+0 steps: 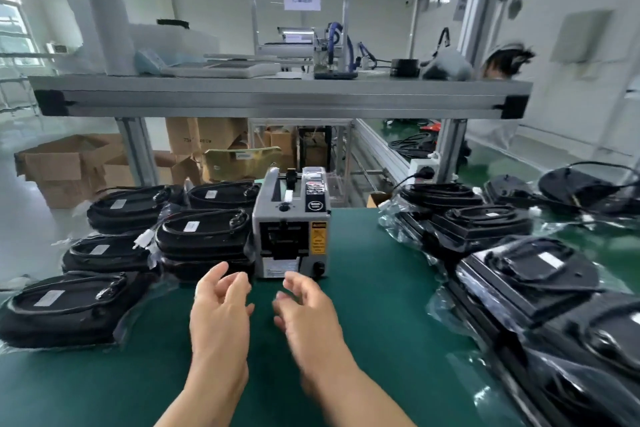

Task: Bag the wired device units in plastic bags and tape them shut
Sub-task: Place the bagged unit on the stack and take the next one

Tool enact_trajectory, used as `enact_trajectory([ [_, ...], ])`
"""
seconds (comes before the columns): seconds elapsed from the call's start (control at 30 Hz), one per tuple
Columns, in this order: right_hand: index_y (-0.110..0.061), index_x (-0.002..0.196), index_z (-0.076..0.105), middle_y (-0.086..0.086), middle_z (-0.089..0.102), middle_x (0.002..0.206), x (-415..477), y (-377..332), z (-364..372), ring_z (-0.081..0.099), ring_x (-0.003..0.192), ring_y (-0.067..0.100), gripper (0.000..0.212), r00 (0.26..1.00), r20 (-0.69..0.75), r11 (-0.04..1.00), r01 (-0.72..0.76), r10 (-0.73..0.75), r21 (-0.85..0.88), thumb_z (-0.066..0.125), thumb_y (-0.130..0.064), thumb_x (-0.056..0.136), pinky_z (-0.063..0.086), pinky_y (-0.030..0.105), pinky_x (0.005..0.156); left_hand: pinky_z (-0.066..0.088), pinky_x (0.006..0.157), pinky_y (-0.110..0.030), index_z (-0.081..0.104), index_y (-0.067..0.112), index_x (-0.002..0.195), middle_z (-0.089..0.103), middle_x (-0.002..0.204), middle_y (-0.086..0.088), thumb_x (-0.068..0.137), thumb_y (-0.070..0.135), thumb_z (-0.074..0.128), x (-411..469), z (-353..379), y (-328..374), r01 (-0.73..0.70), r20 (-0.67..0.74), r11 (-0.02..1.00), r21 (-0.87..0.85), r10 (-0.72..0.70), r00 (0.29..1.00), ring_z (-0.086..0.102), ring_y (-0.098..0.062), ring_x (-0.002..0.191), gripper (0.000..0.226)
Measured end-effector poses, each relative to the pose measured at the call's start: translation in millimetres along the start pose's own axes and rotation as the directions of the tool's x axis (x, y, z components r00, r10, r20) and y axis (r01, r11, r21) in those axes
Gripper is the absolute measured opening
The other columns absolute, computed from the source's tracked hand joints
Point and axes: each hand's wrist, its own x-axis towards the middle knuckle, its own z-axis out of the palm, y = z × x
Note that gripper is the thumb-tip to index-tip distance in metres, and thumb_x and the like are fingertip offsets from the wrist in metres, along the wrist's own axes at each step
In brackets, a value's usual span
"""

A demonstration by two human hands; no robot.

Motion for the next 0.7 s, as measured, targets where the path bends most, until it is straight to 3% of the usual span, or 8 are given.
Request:
enact_trajectory([
  [0.17, -0.027, 0.133, 0.053, -0.021, 0.056, 0.114, -32.8, -11.5, -75.7, 0.054, 0.110, -0.010, 0.044, 0.983, -0.161, 0.995, 0.095, -0.088, 0.035, 0.055, -0.004, 0.096, 0.048, 0.009, 0.087, 0.051, 0.078, -0.027, 0.064, 0.024, 0.113, 0.068, 0.105, 0.006, 0.099, 0.014, 0.058, -62.2, 63.3, 13.1, -0.087, 0.312, 0.993, 0.082, 0.058, 0.948, 0.066, -0.010, 0.098, 0.019],
  [0.23, -0.026, 0.134, 0.054, -0.020, 0.058, 0.116, -47.9, -20.1, -105.3, 0.054, 0.113, -0.008, 0.044, 0.957, -0.239, 0.986, 0.164, -0.163, -0.015, 0.055, -0.004, 0.095, 0.044, 0.001, 0.079, 0.050, 0.076, -0.025, 0.065, 0.023, 0.115, 0.069, 0.105, 0.006, 0.099, 0.015, 0.058, -82.1, 89.6, 18.9, -0.119, 0.395, 0.988, 0.096, 0.072, 0.916, 0.066, -0.010, 0.097, 0.019],
  [0.33, -0.030, 0.134, 0.054, -0.013, 0.059, 0.123, -74.4, -35.6, -147.0, 0.055, 0.114, -0.007, 0.046, 0.894, -0.348, 0.959, 0.266, -0.283, -0.098, 0.056, -0.008, 0.093, 0.043, 0.005, 0.084, 0.049, 0.071, -0.018, 0.066, 0.027, 0.112, 0.069, 0.101, 0.011, 0.098, 0.019, 0.058, -111.8, 125.5, 24.8, -0.170, 0.498, 0.981, 0.098, 0.099, 0.862, 0.066, -0.007, 0.093, 0.017],
  [0.4, -0.035, 0.133, 0.055, -0.015, 0.059, 0.125, -95.0, -45.0, -174.5, 0.055, 0.110, -0.012, 0.047, 0.838, -0.408, 0.932, 0.330, -0.362, -0.149, 0.057, -0.011, 0.093, 0.045, 0.007, 0.085, 0.051, 0.075, -0.023, 0.065, 0.032, 0.110, 0.070, 0.101, 0.013, 0.098, 0.023, 0.059, -134.6, 146.5, 26.2, -0.207, 0.574, 0.972, 0.114, 0.105, 0.812, 0.067, -0.007, 0.093, 0.016],
  [0.5, -0.037, 0.137, 0.052, -0.023, 0.054, 0.129, -127.3, -57.6, -214.2, 0.047, 0.109, -0.025, 0.049, 0.738, -0.486, 0.884, 0.402, -0.468, -0.241, 0.055, -0.014, 0.094, 0.037, -0.006, 0.079, 0.053, 0.091, -0.037, 0.064, 0.034, 0.111, 0.070, 0.107, 0.011, 0.096, 0.031, 0.060, -167.9, 172.8, 22.6, -0.267, 0.678, 0.953, 0.141, 0.103, 0.727, 0.066, -0.009, 0.101, 0.016],
  [0.57, -0.039, 0.137, 0.051, -0.031, 0.050, 0.127, -143.1, -63.0, -242.4, 0.043, 0.111, -0.028, 0.049, 0.630, -0.565, 0.846, 0.406, -0.533, -0.345, 0.055, -0.017, 0.093, 0.034, -0.008, 0.081, 0.049, 0.088, -0.025, 0.062, 0.038, 0.113, 0.065, 0.112, 0.015, 0.093, 0.039, 0.060, -187.6, 187.0, 17.8, -0.349, 0.738, 0.924, 0.159, 0.123, 0.663, 0.060, 0.006, 0.097, 0.019],
  [0.63, -0.041, 0.136, 0.050, -0.034, 0.047, 0.124, -151.3, -64.6, -272.6, 0.048, 0.106, -0.022, 0.050, 0.515, -0.660, 0.837, 0.363, -0.547, -0.410, 0.056, -0.020, 0.092, 0.039, 0.002, 0.085, 0.040, 0.086, -0.011, 0.058, 0.039, 0.120, 0.057, 0.118, 0.021, 0.092, 0.044, 0.059, -204.9, 197.7, 14.6, -0.475, 0.812, 0.865, 0.163, 0.156, 0.563, 0.051, 0.014, 0.102, 0.028],
  [0.7, -0.037, 0.140, 0.046, -0.022, 0.045, 0.137, -152.3, -59.9, -302.6, 0.048, 0.115, -0.005, 0.053, 0.428, -0.755, 0.868, 0.272, -0.497, -0.416, 0.057, -0.020, 0.091, 0.040, 0.020, 0.098, 0.035, 0.098, -0.013, 0.053, 0.032, 0.132, 0.049, 0.127, 0.019, 0.093, 0.045, 0.059, -219.1, 206.1, 11.3, -0.628, 0.879, 0.769, 0.119, 0.212, 0.427, 0.044, 0.009, 0.115, 0.041],
])
